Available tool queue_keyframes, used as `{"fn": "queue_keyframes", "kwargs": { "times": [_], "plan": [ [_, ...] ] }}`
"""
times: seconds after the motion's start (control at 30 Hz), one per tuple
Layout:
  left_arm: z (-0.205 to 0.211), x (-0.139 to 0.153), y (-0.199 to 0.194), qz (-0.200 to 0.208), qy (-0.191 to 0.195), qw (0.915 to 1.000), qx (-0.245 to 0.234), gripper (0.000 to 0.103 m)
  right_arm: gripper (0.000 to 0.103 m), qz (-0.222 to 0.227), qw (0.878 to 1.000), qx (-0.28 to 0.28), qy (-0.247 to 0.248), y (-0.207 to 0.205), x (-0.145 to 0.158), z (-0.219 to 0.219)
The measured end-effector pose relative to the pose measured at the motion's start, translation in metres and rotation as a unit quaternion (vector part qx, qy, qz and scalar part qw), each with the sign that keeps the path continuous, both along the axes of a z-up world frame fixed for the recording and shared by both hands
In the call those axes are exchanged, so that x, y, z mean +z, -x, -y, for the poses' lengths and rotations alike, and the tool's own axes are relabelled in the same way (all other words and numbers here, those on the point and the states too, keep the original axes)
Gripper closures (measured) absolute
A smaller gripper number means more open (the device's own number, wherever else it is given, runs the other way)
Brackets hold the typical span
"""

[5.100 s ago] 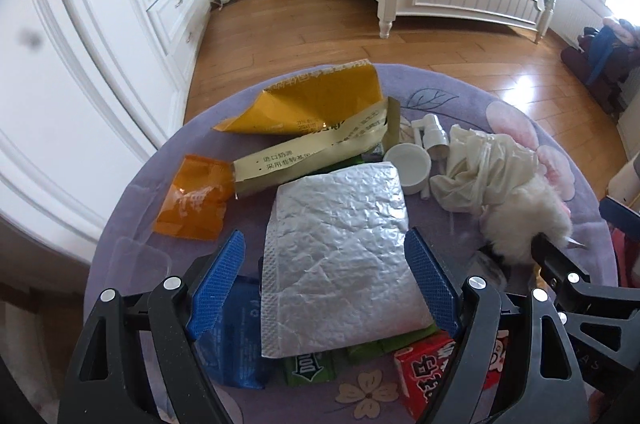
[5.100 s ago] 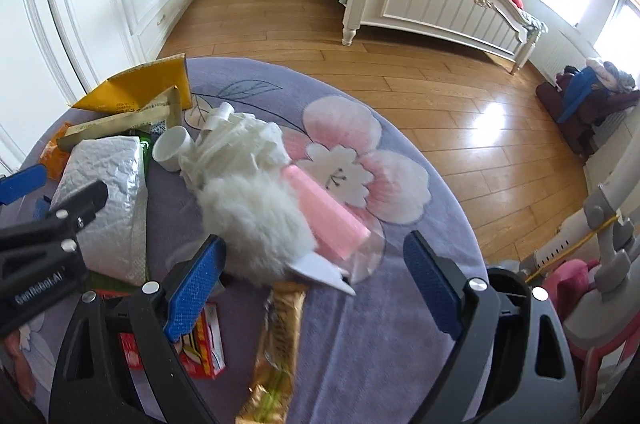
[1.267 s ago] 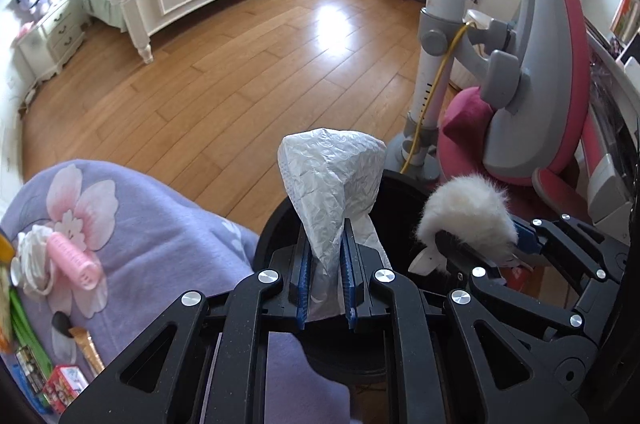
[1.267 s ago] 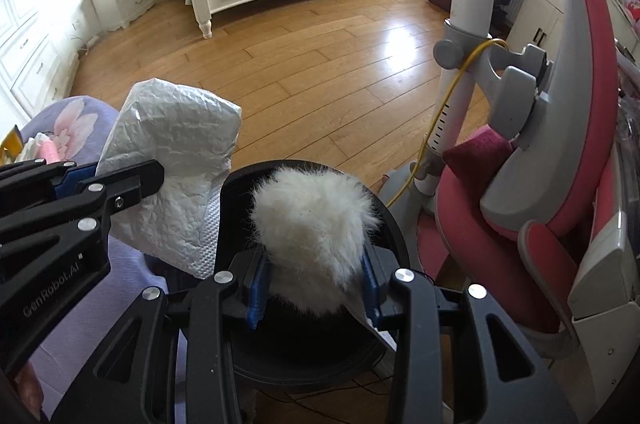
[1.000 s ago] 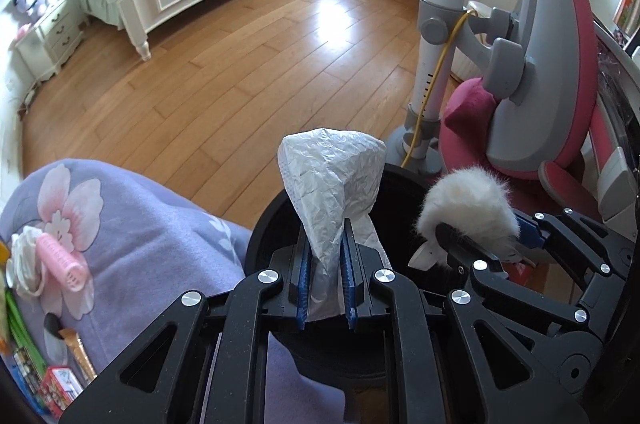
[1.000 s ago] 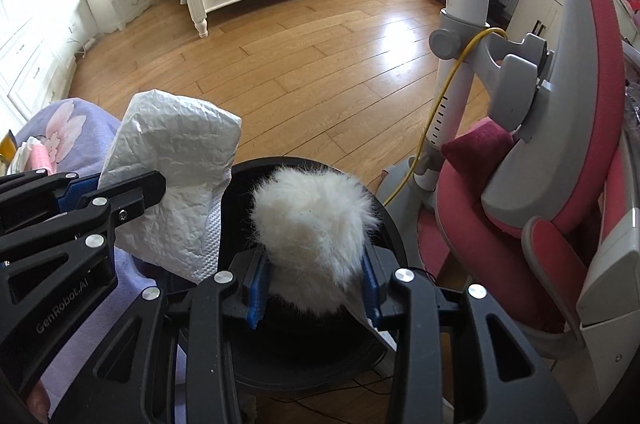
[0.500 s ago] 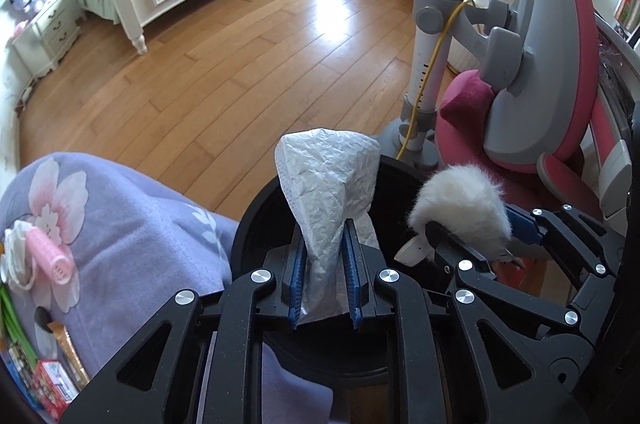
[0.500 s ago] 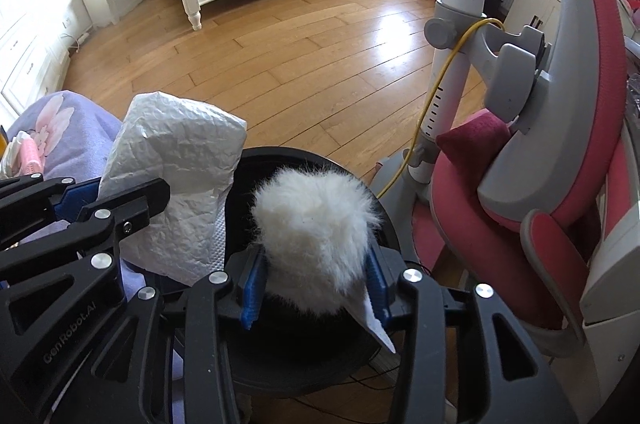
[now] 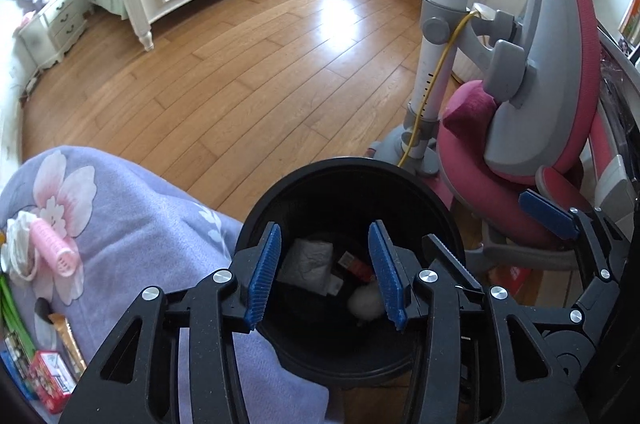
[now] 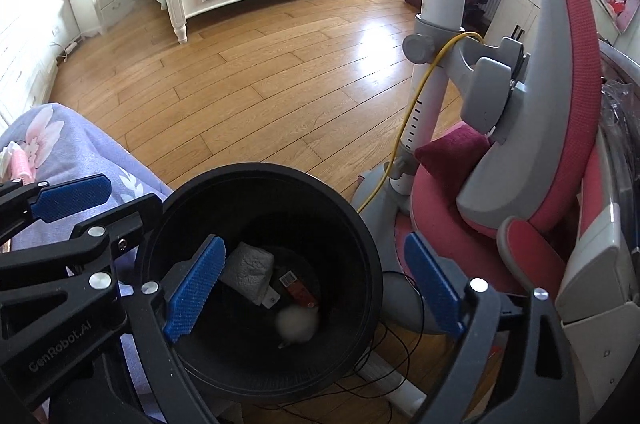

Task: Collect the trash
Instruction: 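Move both grippers back to the table, left gripper toward the clear plastic tray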

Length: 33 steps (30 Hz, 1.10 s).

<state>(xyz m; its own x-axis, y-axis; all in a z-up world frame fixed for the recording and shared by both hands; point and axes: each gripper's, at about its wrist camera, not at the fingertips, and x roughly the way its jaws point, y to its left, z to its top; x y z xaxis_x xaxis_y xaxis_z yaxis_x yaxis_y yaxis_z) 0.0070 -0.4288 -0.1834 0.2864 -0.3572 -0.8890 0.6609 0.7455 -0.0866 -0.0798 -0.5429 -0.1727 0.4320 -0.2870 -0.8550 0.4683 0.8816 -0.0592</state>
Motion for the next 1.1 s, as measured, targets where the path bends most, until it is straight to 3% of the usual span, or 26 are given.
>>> {"fn": "queue_keyframes", "kwargs": {
  "times": [0.5,0.6,0.8,0.87,1.0,1.1],
  "plan": [
    [-0.009,0.012,0.003,0.007,0.009,0.9999,0.007,0.056,0.013,0.006,1.000,0.000,-0.002,0.000,0.005,-0.008],
    [-0.018,0.017,0.003,0.014,0.012,0.9997,0.018,0.045,0.013,0.008,1.000,0.004,-0.003,-0.002,0.007,-0.012],
    [-0.037,0.027,0.001,0.018,0.021,0.9990,0.035,0.044,0.013,0.013,1.000,0.008,0.001,-0.004,0.015,-0.024],
    [-0.049,0.031,0.000,0.022,0.024,0.9984,0.046,0.045,0.013,0.017,1.000,0.009,-0.001,-0.005,0.018,-0.028],
    [-0.091,0.040,-0.005,0.040,0.023,0.9954,0.083,0.030,0.013,0.025,0.999,0.025,-0.010,-0.013,0.022,-0.044],
    [-0.130,0.048,-0.013,0.053,0.020,0.9919,0.114,0.029,0.013,0.029,0.998,0.053,-0.012,-0.024,0.026,-0.069]
  ]
}}
